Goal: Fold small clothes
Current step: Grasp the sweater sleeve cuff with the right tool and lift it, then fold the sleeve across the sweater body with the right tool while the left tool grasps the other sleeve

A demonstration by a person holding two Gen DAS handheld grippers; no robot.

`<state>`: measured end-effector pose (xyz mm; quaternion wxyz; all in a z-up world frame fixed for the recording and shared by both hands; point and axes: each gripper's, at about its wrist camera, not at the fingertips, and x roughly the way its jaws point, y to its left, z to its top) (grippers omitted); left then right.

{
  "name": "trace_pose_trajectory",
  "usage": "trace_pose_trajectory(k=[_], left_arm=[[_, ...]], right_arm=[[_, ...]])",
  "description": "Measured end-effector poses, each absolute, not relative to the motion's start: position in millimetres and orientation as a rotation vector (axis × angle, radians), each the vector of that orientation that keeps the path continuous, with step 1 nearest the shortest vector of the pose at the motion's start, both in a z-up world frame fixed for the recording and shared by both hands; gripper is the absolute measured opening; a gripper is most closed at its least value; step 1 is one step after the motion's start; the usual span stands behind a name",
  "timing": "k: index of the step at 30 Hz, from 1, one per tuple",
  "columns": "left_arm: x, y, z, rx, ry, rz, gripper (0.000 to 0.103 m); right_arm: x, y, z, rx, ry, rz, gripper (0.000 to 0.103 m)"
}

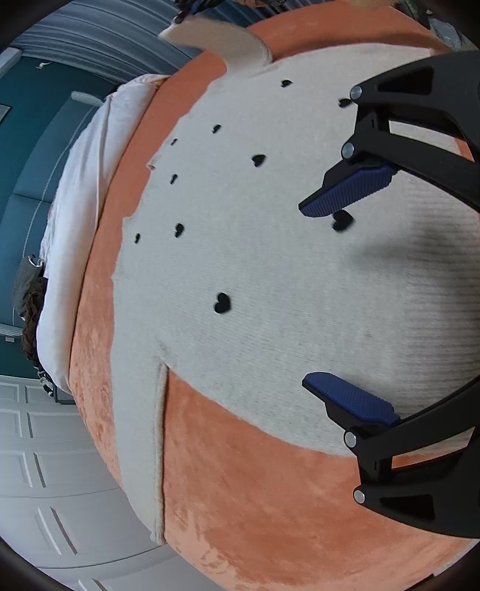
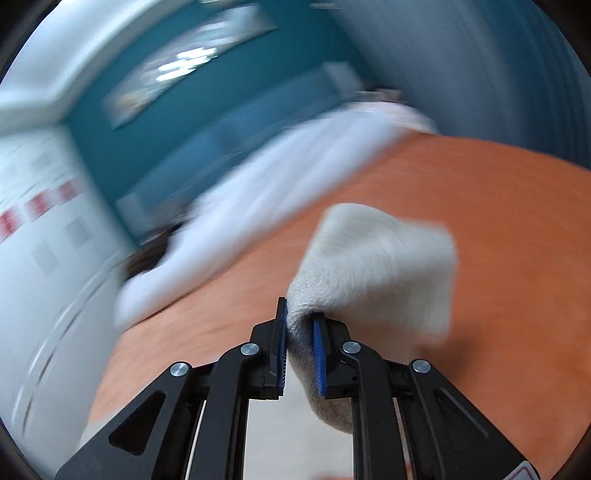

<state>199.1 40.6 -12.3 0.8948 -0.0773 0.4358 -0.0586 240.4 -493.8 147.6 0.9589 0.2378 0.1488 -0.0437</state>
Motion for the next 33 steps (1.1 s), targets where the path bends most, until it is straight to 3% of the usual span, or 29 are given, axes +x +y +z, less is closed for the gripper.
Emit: trace_pose_trajectory(k=[3, 5, 8, 12, 15, 19, 23, 25, 26, 27, 28, 29, 33], left_arm=[[217.3, 38.4, -0.1, -0.241, 0.872, -0.161, 0.088], [232.7, 36.3, 4.3, -0.3, 0.88, -0.191, 0.094], [261.4, 36.0, 7.8, -0.384, 0.909, -0.245, 0.097], [304.9, 38.6, -2.9, -0.457, 0.944, -0.269, 0.098], [344.2, 35.8, -27.5, -0.496, 1.022, -0.246, 0.098], [378.2, 32.2, -67.7, -0.678, 1.171, -0.2, 0.098], [390.5, 22.0, -64.8, -0.724, 1.203, -0.107, 0.096], [398.9, 15.2, -59.0, -0.747, 1.198, -0.115, 0.059], [403.6, 12.2, -58.1, -0.75, 1.199, -0.126, 0.05], [411.5, 7.3, -57.0, -0.762, 1.195, -0.174, 0.024], [417.6, 4.6, -54.9, -0.763, 1.196, -0.209, 0.008], [424.9, 0.7, -49.1, -0.743, 1.18, -0.224, 0.008], [437.9, 6.0, 1.9, -0.701, 0.988, -0.286, 0.007]], right_arm=[[273.1, -376.3, 139.8, 0.363, 0.398, 0.187, 0.02], [295.0, -321.2, 107.3, 0.308, 0.499, 0.266, 0.039], [308.7, -287.2, 47.9, 0.301, 0.643, 0.217, 0.04], [264.5, -324.9, 22.4, 0.473, 0.645, 0.138, 0.044], [228.5, -366.6, 8.5, 0.548, 0.635, 0.031, 0.055], [222.4, -409.9, -6.2, 0.692, 0.65, -0.024, 0.056], [243.0, -433.9, -16.3, 0.804, 0.63, -0.034, 0.057], [251.4, -440.2, -22.8, 0.848, 0.62, -0.036, 0.057], [257.0, -441.0, -24.5, 0.869, 0.609, -0.038, 0.056], [255.8, -439.5, -27.5, 0.879, 0.595, -0.04, 0.053], [260.1, -438.3, -25.4, 0.884, 0.577, -0.04, 0.036], [263.5, -436.2, -20.2, 0.877, 0.557, -0.037, 0.009], [239.6, -432.2, 17.2, 0.843, 0.366, -0.005, 0.009]])
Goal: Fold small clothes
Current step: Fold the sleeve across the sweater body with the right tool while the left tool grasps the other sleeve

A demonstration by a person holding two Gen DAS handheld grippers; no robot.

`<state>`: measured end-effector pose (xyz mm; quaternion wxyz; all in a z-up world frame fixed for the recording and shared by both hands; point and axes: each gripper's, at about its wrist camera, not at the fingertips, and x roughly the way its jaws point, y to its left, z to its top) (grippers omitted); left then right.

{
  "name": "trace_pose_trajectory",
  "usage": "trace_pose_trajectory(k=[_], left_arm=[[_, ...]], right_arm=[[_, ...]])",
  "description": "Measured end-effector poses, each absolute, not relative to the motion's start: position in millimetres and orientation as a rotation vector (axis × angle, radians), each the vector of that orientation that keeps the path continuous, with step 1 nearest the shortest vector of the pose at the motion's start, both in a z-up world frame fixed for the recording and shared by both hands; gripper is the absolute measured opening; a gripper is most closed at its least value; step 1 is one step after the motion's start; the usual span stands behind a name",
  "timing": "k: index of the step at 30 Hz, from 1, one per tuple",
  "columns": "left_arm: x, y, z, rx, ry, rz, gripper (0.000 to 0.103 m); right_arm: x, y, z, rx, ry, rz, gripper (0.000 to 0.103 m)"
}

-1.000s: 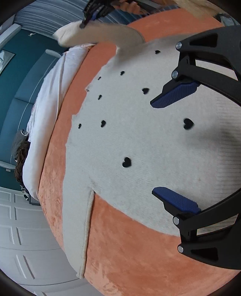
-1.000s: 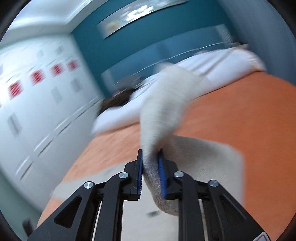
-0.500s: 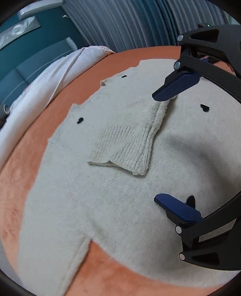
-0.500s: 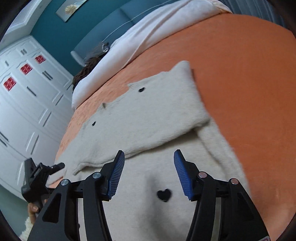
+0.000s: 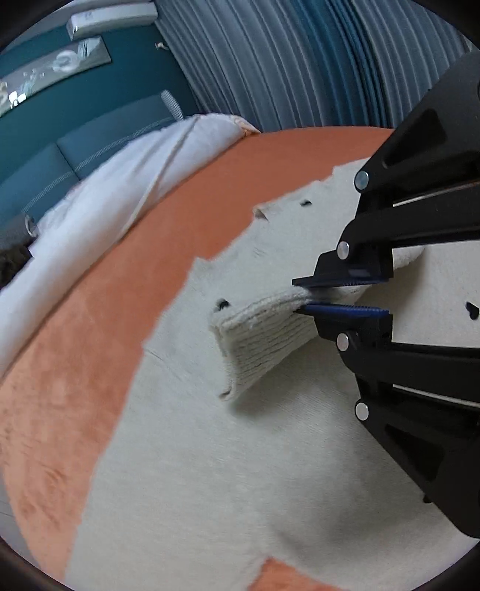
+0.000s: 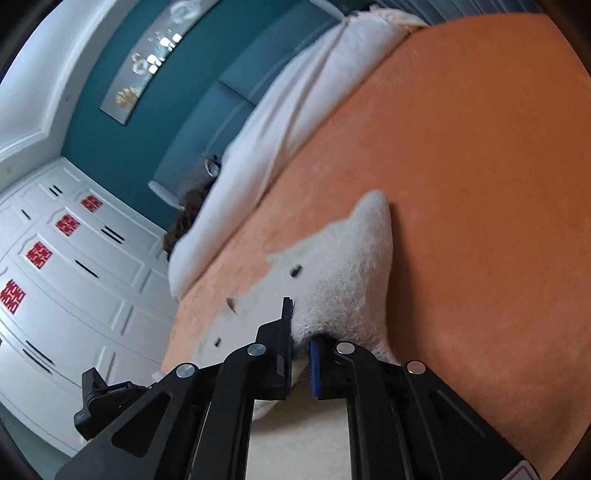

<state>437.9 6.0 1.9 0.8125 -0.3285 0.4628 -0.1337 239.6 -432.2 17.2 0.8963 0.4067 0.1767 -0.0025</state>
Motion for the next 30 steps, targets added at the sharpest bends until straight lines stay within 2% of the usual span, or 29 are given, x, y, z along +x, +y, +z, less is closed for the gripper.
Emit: trace_pose_trajectory(k=[2, 3, 6, 7, 9, 14, 18, 22, 24, 26, 30], left_arm=[[433.1, 15.8, 21.6, -0.667, 0.885, -0.296, 0.007], [431.0, 18.8, 20.3, -0.644, 0.867, -0.291, 0.007], [432.5, 11.4, -25.9, -0.531, 0.98, -0.235, 0.007], [432.0, 6.6, -50.4, -0.485, 1.042, -0.207, 0.007], [426.0, 6.1, -74.6, -0.464, 1.054, -0.201, 0.008], [407.2, 16.5, -84.5, -0.528, 0.941, -0.251, 0.01], [401.8, 20.7, -89.4, -0.551, 0.887, -0.283, 0.01], [399.4, 24.7, -89.5, -0.569, 0.861, -0.294, 0.01], [402.1, 24.4, -92.0, -0.577, 0.858, -0.298, 0.01], [400.1, 27.1, -94.1, -0.589, 0.851, -0.308, 0.011], [397.2, 30.8, -97.9, -0.613, 0.831, -0.327, 0.011]], right_arm=[[227.8, -428.4, 26.1, 0.792, 0.297, -0.018, 0.008], [230.7, -425.7, 19.2, 0.759, 0.322, -0.043, 0.008], [258.4, -421.8, -33.1, 0.688, 0.605, -0.135, 0.007], [259.0, -423.1, -44.1, 0.713, 0.63, -0.124, 0.006], [251.9, -426.6, -30.8, 0.726, 0.58, -0.125, 0.007], [227.8, -421.5, -13.0, 0.671, 0.602, -0.216, 0.014], [213.9, -414.2, 17.9, 0.578, 0.494, -0.287, 0.016], [287.1, -388.5, 31.0, 0.444, 0.613, -0.119, 0.016], [321.8, -389.8, 11.1, 0.384, 0.719, -0.135, 0.013], [337.2, -413.7, -9.1, 0.381, 0.77, -0.247, 0.0], [301.8, -449.8, -9.1, 0.65, 0.625, -0.282, 0.0]])
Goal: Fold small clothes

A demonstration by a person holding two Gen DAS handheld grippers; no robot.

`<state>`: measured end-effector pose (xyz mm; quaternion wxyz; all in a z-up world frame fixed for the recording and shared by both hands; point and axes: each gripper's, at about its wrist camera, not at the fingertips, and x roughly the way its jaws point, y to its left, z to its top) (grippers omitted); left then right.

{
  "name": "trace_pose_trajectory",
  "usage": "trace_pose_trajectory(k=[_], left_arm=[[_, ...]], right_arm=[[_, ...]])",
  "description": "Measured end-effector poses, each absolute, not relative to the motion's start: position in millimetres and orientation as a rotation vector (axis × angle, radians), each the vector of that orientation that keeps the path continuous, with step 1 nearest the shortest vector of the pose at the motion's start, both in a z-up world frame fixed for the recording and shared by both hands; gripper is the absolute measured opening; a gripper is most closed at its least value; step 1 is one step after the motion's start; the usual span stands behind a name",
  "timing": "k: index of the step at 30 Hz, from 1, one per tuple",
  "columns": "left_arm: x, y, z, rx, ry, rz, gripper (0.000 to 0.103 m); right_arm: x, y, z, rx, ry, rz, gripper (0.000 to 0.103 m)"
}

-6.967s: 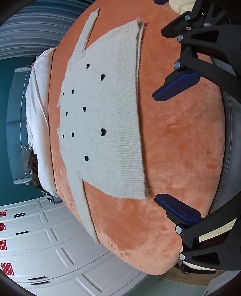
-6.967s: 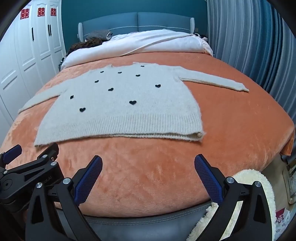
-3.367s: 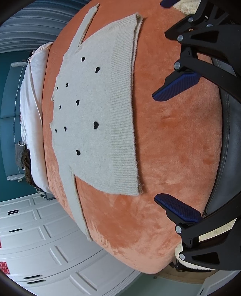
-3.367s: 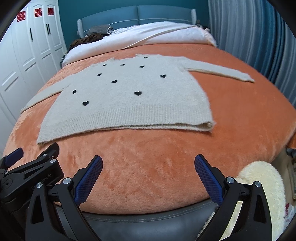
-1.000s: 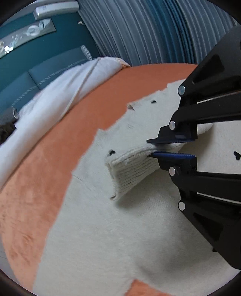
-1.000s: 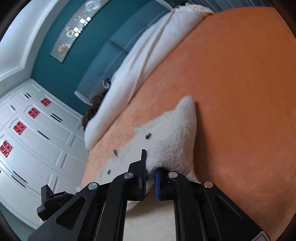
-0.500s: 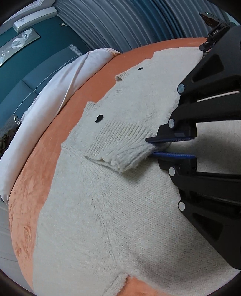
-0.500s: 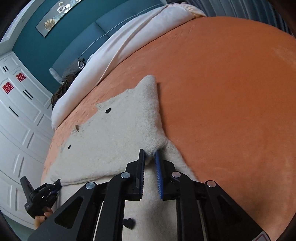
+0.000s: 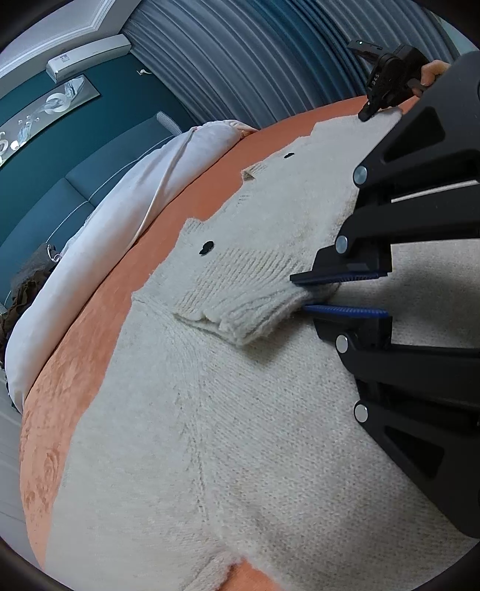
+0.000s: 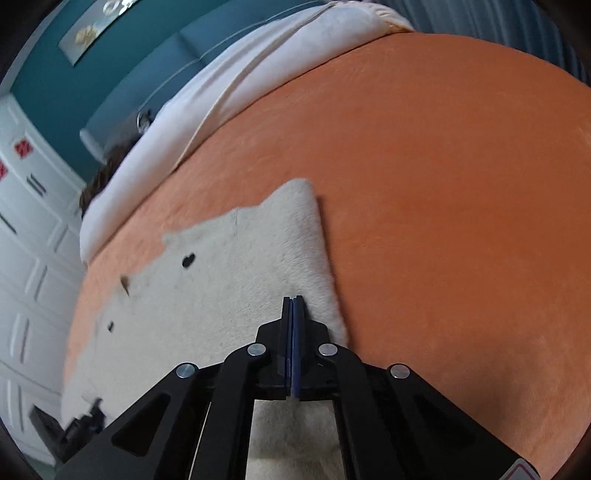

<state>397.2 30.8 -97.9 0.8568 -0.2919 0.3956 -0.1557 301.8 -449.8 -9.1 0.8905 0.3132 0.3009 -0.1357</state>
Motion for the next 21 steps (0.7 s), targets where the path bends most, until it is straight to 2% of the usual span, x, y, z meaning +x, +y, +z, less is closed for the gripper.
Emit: trace_pose_trajectory(k=[4, 6, 8, 9, 10, 11, 13, 15, 18, 21], left_arm=[[395.8, 36.6, -95.7, -0.648, 0.833, -0.339, 0.011], [392.4, 46.4, -88.3, -0.68, 0.854, -0.329, 0.013], [376.8, 74.8, -72.0, -0.708, 0.8, -0.276, 0.029], [367.3, 95.8, -63.2, -0.717, 0.759, -0.23, 0.048], [358.8, 121.2, -55.4, -0.721, 0.728, -0.161, 0.059], [353.3, 144.5, -49.6, -0.721, 0.709, -0.103, 0.062], [351.9, 200.1, -42.6, -0.694, 0.709, 0.033, 0.071], [357.6, 254.5, -42.2, -0.66, 0.741, 0.182, 0.072], [366.2, 335.8, -51.2, -0.724, 0.787, 0.353, 0.072], [372.6, 389.1, -53.7, -0.833, 0.742, 0.38, 0.068]], right_arm=[[297.2, -413.8, -10.8, 0.386, 0.704, -0.373, 0.004], [285.4, -396.3, 7.3, 0.401, 0.705, -0.366, 0.015], [259.1, -374.1, 24.8, 0.447, 0.671, -0.262, 0.018], [248.5, -355.2, 29.4, 0.422, 0.666, -0.207, 0.022], [238.6, -334.7, 30.5, 0.375, 0.667, -0.182, 0.031], [230.5, -314.4, 27.9, 0.327, 0.672, -0.156, 0.038], [217.2, -280.3, 16.7, 0.265, 0.691, -0.096, 0.039], [207.6, -255.0, 3.2, 0.226, 0.716, -0.063, 0.042], [195.2, -234.7, -24.9, 0.214, 0.765, -0.061, 0.051], [191.2, -224.2, -40.9, 0.223, 0.755, -0.092, 0.061]])
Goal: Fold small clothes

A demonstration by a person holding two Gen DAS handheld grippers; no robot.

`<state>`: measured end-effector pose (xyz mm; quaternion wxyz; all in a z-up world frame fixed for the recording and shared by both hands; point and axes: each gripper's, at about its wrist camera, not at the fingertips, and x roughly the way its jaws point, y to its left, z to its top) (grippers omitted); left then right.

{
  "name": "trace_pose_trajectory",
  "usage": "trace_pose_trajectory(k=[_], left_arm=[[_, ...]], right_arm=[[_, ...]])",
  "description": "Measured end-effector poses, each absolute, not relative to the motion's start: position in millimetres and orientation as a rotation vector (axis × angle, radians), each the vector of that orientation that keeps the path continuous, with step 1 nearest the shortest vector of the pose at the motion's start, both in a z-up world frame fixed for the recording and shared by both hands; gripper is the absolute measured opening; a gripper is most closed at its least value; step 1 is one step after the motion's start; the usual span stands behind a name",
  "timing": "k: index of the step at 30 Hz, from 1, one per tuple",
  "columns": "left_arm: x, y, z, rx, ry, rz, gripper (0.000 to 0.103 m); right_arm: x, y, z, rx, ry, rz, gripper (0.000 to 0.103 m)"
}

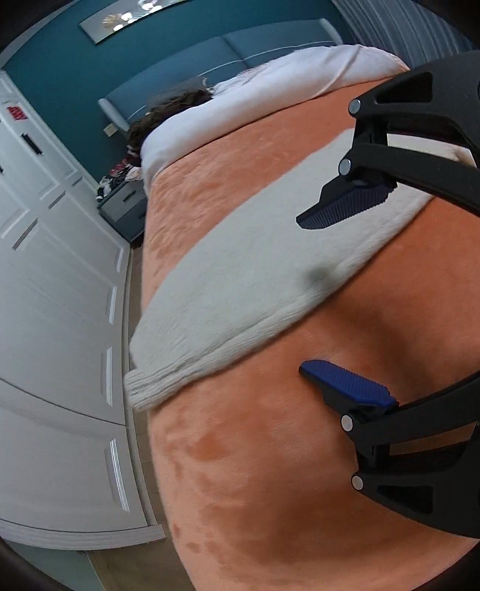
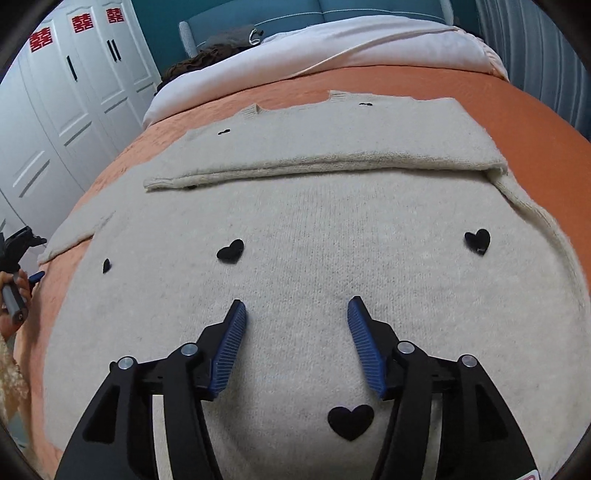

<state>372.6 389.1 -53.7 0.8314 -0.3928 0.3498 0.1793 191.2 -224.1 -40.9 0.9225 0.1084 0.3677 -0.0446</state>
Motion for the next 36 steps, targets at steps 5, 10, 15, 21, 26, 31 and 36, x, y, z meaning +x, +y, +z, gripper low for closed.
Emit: trace_pose_trajectory(k=[5, 10, 15, 21, 26, 31, 36], left_arm=[[403.6, 409.3, -56.9, -0.807, 0.786, 0.418, 0.016], [412.5, 375.9, -14.8, -0.711, 0.724, 0.327, 0.009], [421.7, 249.6, 73.8, -0.522, 0.625, -0.011, 0.008], [394.3, 23.8, 100.9, -0.334, 0.686, -0.455, 0.009], [358.7, -86.0, -1.9, -0.228, 0.966, -0.532, 0.016], [332.6, -51.4, -31.3, -0.319, 0.976, -0.421, 0.022], [346.6, 43.6, -25.5, -0.47, 0.928, -0.255, 0.044]], right_arm=[[192.3, -214.9, -50.3, 0.167, 0.761, -0.06, 0.08], [189.6, -220.5, -53.1, 0.228, 0.738, 0.002, 0.087], [189.5, -220.5, -53.7, 0.233, 0.726, 0.007, 0.087], [189.2, -224.3, -52.7, 0.27, 0.715, 0.028, 0.087], [188.0, -228.0, -51.8, 0.305, 0.705, 0.051, 0.087], [185.6, -239.0, -46.1, 0.388, 0.689, 0.087, 0.086], [198.6, -267.2, -11.9, 0.457, 0.646, 0.037, 0.086]])
